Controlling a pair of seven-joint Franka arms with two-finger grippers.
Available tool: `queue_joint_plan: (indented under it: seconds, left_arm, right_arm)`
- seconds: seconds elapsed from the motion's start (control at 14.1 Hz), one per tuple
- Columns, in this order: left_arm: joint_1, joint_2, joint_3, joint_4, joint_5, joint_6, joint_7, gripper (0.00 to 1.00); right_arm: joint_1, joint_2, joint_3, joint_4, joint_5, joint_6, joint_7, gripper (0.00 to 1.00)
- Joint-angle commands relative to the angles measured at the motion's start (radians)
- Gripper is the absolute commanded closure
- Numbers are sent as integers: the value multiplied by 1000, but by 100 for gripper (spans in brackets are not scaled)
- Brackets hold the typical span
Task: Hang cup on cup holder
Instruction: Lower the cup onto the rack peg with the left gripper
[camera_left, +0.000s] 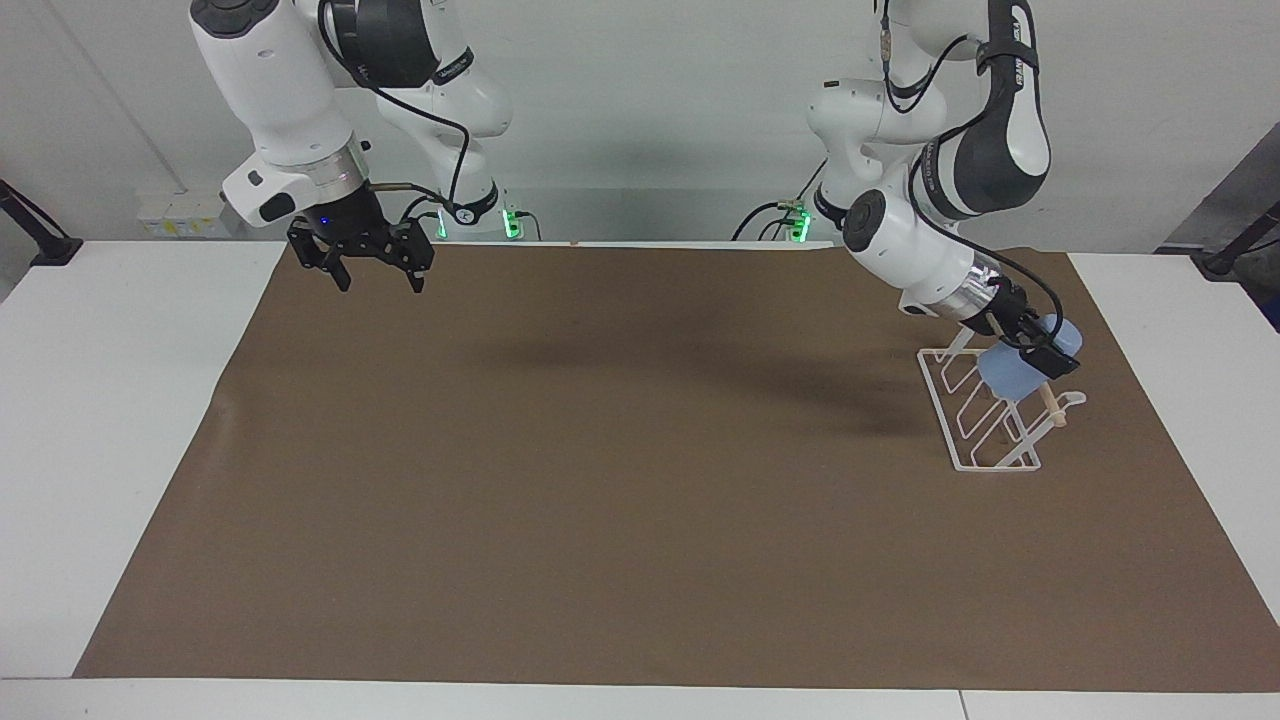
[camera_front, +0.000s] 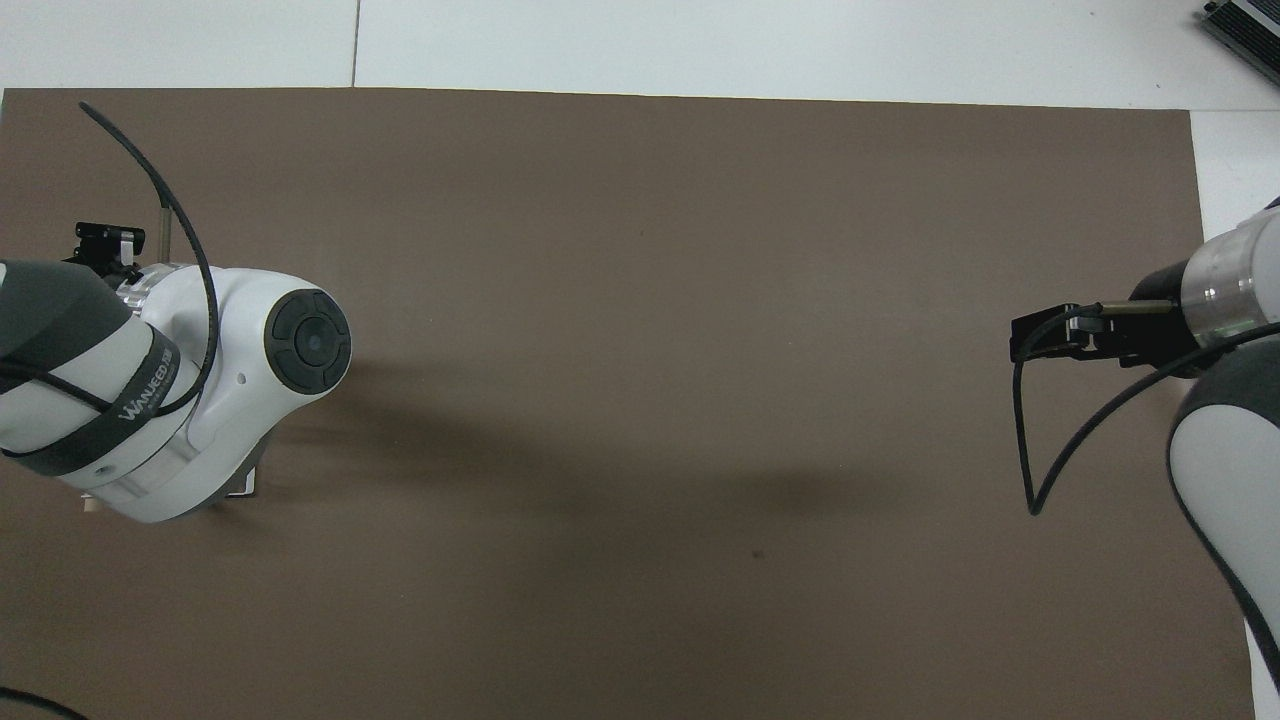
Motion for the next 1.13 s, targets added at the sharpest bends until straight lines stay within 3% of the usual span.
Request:
queue_joint_plan:
  seconds: [0.0, 0.43, 0.57, 1.06]
  left_arm:
    - [31, 13, -3, -11, 35, 44, -26, 100]
    - [33, 14, -5, -10, 36, 61, -26, 100]
    - [34, 16, -5, -7, 33, 59, -48, 0]
    - [34, 14, -5, -4, 33, 43, -84, 0]
  right_arm:
    - [-3, -26, 8, -28, 23, 10, -26, 0]
    - [-5, -28, 8, -25, 23, -3, -26, 0]
    - [-15, -28, 7, -25, 23, -14, -27, 0]
    - [-18, -28, 3, -21, 23, -5, -24, 0]
